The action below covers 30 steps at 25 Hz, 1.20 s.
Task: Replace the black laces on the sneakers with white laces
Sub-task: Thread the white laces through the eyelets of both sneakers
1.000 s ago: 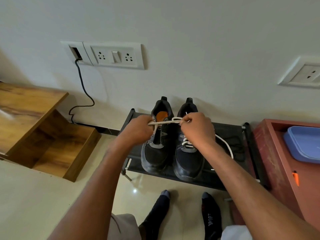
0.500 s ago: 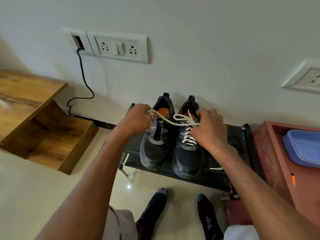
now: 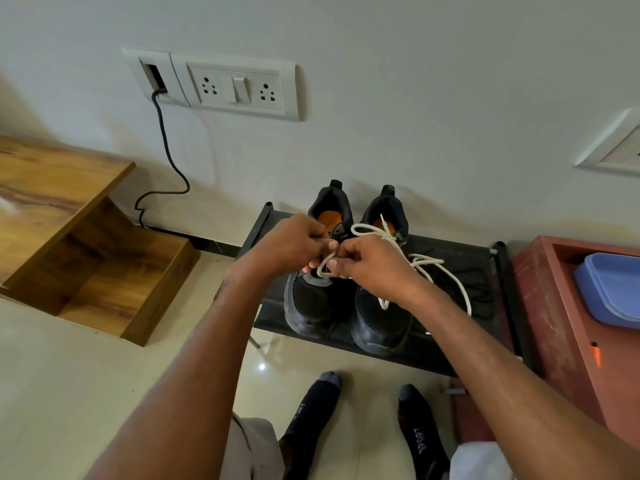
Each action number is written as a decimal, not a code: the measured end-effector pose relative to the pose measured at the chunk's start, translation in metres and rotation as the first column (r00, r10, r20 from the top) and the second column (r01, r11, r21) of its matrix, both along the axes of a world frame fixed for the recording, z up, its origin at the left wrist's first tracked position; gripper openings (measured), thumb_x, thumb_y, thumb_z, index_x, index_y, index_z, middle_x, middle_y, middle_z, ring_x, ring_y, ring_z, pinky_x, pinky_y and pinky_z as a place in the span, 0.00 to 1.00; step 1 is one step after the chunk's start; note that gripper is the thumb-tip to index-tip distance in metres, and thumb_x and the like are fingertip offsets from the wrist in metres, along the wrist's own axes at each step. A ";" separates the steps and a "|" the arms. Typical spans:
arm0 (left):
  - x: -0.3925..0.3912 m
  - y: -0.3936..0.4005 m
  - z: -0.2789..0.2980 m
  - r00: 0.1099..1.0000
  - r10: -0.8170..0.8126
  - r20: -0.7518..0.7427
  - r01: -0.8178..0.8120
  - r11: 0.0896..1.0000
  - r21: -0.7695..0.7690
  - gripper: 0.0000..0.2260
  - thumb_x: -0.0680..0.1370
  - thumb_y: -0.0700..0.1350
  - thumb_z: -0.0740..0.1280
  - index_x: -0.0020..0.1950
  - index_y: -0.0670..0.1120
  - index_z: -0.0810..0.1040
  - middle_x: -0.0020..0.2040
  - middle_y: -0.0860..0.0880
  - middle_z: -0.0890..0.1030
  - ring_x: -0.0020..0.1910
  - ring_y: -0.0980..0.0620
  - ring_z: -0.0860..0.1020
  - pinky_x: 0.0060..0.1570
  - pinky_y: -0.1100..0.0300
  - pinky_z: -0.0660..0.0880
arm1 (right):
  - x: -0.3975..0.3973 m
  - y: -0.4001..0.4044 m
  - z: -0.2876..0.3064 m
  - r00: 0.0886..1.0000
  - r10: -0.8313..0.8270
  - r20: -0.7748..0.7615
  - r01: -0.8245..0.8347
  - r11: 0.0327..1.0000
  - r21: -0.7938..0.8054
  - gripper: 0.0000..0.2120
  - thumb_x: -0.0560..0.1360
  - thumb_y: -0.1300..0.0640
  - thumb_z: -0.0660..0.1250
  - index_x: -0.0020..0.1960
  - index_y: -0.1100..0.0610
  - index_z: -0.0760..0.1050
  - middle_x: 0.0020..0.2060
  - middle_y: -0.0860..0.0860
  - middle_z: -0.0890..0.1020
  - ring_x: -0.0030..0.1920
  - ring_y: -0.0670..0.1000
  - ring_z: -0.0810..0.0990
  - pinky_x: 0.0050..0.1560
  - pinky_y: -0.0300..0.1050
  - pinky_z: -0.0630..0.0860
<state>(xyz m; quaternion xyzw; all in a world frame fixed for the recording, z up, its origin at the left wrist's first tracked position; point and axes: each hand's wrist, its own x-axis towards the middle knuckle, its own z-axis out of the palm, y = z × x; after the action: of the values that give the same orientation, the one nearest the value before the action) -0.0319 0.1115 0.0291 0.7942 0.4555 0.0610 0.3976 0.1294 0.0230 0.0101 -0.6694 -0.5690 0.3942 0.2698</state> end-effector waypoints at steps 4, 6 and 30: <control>0.008 -0.003 0.003 0.991 0.076 0.108 -0.076 0.997 -0.005 0.13 0.83 0.49 0.69 0.45 0.41 0.83 0.33 0.42 0.81 0.32 0.51 0.78 0.41 0.53 0.79 | 0.003 -0.001 0.011 0.876 -0.198 -0.440 0.145 0.978 -0.151 0.06 0.82 0.59 0.69 0.57 0.61 0.78 0.48 0.56 0.89 0.51 0.57 0.88 0.47 0.47 0.77; 0.011 -0.007 0.008 0.977 0.110 0.180 -0.105 0.994 -0.037 0.12 0.82 0.50 0.70 0.46 0.42 0.85 0.33 0.44 0.80 0.32 0.52 0.76 0.37 0.58 0.76 | 0.010 -0.002 0.014 0.791 -0.244 -0.560 0.175 0.969 -0.176 0.14 0.79 0.61 0.73 0.64 0.60 0.76 0.50 0.57 0.88 0.53 0.56 0.88 0.54 0.51 0.78; 0.032 0.012 -0.044 0.955 0.211 -0.208 -0.172 0.967 0.189 0.15 0.74 0.51 0.79 0.39 0.44 0.77 0.37 0.51 0.79 0.37 0.51 0.77 0.33 0.59 0.67 | 0.055 0.017 -0.034 0.883 -0.289 0.369 0.292 0.955 0.049 0.04 0.76 0.52 0.72 0.46 0.49 0.78 0.40 0.48 0.82 0.43 0.54 0.81 0.37 0.47 0.73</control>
<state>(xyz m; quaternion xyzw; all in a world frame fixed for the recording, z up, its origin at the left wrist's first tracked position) -0.0001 0.1234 -0.0146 0.7787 0.5660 0.0469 0.2667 0.1845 0.0405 -0.0238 -0.8106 -0.5014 0.2174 0.2104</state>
